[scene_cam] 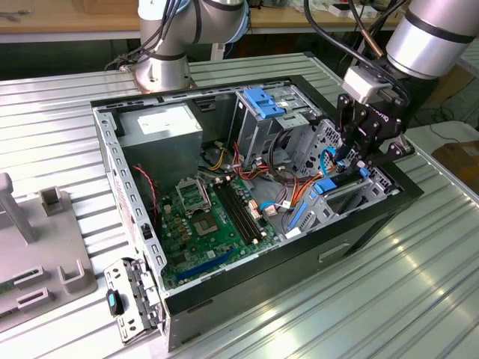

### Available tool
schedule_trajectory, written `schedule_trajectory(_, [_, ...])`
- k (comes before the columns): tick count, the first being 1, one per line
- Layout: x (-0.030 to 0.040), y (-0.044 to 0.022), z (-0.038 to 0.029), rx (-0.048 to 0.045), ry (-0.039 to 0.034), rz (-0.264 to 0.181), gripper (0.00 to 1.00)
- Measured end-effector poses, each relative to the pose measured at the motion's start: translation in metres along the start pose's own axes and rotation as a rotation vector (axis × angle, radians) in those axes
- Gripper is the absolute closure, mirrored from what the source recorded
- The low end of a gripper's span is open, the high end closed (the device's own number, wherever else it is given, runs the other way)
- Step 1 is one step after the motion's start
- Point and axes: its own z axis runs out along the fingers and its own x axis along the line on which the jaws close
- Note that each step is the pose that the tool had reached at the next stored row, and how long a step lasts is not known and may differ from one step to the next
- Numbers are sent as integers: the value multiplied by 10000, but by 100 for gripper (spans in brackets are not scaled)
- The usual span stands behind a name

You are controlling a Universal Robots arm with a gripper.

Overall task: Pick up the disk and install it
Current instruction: 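Insert the second disk wire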

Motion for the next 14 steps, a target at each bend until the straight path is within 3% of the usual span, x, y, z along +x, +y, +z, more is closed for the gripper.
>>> schedule_trajectory(7, [78, -4, 3, 0, -10, 0, 62])
schedule_trajectory(8, [88, -4, 4, -2, -49, 1, 62])
schedule_trajectory(9, [88, -4, 4, -8, -183, 3, 62])
schedule_trajectory(10, [89, -4, 4, -16, -361, 5, 62])
schedule_trajectory(11, [90, -4, 3, -20, -478, 6, 62])
schedule_trajectory(14, [124, -6, 4, -22, -483, 6, 62])
